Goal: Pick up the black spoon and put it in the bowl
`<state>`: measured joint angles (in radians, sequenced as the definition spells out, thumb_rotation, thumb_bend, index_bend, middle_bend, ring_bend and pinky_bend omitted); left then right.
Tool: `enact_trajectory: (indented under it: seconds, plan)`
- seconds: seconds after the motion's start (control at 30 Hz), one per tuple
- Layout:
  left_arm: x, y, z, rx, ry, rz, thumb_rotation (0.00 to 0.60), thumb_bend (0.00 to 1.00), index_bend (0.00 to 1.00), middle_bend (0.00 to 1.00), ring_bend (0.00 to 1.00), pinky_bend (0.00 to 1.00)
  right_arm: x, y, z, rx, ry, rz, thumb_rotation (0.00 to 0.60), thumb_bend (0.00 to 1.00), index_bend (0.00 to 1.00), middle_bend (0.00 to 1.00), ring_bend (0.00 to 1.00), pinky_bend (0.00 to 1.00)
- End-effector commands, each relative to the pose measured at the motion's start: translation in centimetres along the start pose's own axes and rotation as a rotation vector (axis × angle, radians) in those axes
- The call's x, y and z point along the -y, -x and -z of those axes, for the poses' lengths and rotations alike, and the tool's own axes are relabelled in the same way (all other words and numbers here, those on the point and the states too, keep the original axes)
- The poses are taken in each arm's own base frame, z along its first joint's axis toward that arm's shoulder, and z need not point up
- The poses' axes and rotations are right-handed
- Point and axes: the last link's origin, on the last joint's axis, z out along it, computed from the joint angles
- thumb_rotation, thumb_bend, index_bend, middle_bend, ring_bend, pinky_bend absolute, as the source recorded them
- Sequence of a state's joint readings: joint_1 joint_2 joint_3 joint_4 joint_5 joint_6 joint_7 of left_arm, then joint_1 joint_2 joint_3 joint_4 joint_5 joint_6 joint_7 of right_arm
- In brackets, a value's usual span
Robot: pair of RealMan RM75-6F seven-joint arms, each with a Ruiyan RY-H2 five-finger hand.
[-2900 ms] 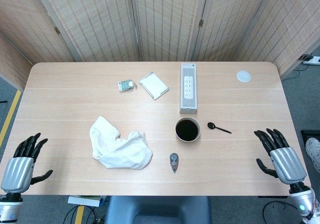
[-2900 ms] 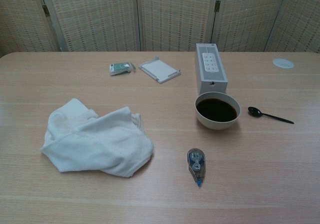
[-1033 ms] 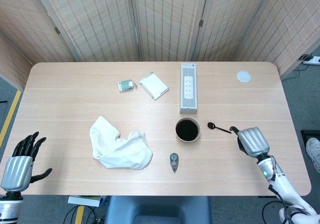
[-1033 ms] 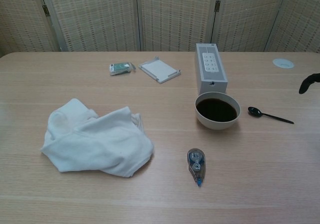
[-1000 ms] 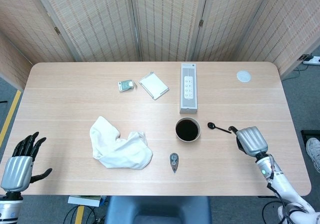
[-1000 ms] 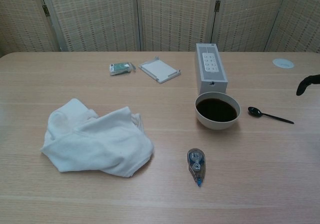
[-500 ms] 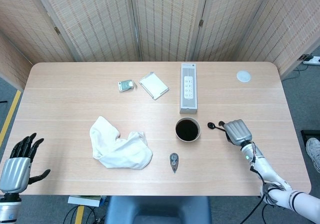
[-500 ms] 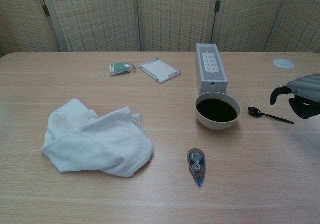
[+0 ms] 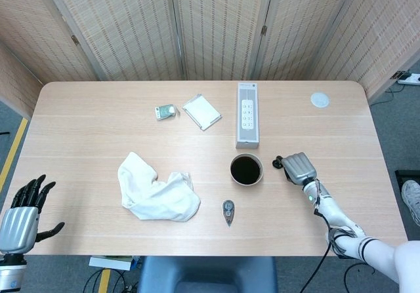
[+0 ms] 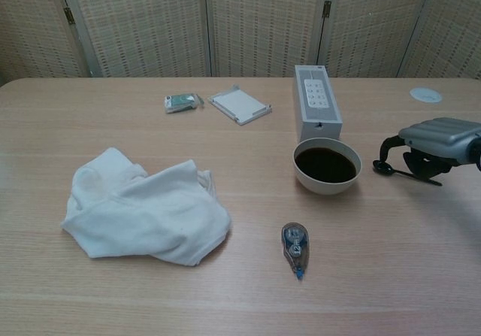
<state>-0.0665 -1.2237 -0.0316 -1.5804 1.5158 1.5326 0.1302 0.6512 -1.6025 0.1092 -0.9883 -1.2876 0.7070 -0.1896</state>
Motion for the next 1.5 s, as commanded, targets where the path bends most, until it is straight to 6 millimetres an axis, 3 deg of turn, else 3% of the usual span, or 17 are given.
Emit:
enact_trajectory:
  seconds: [0.03, 0.23, 0.43, 0.77, 1.03, 1.33, 1.4, 1.5]
  plan:
    - [0.0, 0.0, 0.0, -0.001, -0.001, 0.001, 0.600, 0.15, 0.16, 0.05, 0.07, 0.14, 0.4, 0.1, -0.4, 0.004, -0.010, 0.002, 0.600, 0.92, 0.30, 0.98, 1.00, 1.00]
    - [0.1, 0.0, 0.1, 0.002, -0.005, 0.001, 0.600, 0.15, 0.16, 0.05, 0.07, 0.14, 1.0, 0.3, -0.8, 0.009, -0.026, 0.004, 0.600, 0.92, 0.30, 0.98, 1.00, 1.00]
    - [0.2, 0.0, 0.2, 0.005, -0.007, 0.003, 0.600, 0.15, 0.16, 0.05, 0.07, 0.14, 1.2, 0.7, 0.0, 0.021, -0.053, 0.015, 0.600, 0.92, 0.30, 0.98, 1.00, 1.00]
    - [-0.1, 0.1, 0.1, 0.006, 0.000, 0.005, 0.600, 0.15, 0.16, 0.05, 0.07, 0.14, 0.0, 1.8, 3.3, 0.054, -0.069, 0.055, 0.600, 0.92, 0.30, 0.98, 1.00, 1.00]
    - [0.0, 0.1, 0.3, 0.006, -0.005, 0.002, 0.600, 0.15, 0.16, 0.05, 0.07, 0.14, -2.5, 1.8, 6.5, 0.067, -0.028, 0.104, 0.600, 0.92, 0.30, 0.98, 1.00, 1.00]
    - [-0.1, 0.0, 0.3, 0.002, 0.001, 0.003, 0.600, 0.15, 0.16, 0.05, 0.07, 0.14, -1.6, 1.5, 7.3, 0.034, -0.053, 0.069, 0.600, 0.92, 0.30, 0.98, 1.00, 1.00]
    - [-0.1, -0.1, 0.4, 0.001, -0.002, 0.002, 0.600, 0.15, 0.16, 0.05, 0.07, 0.14, -1.3, 1.6, 7.3, 0.027, -0.061, 0.064, 0.600, 0.90, 0.30, 0.98, 1.00, 1.00]
    - [0.0, -0.2, 0.5, 0.000, -0.007, 0.003, 0.600, 0.15, 0.16, 0.05, 0.07, 0.14, -1.0, 1.3, 7.4, -0.002, -0.066, 0.049, 0.600, 0.74, 0.30, 0.98, 1.00, 1.00]
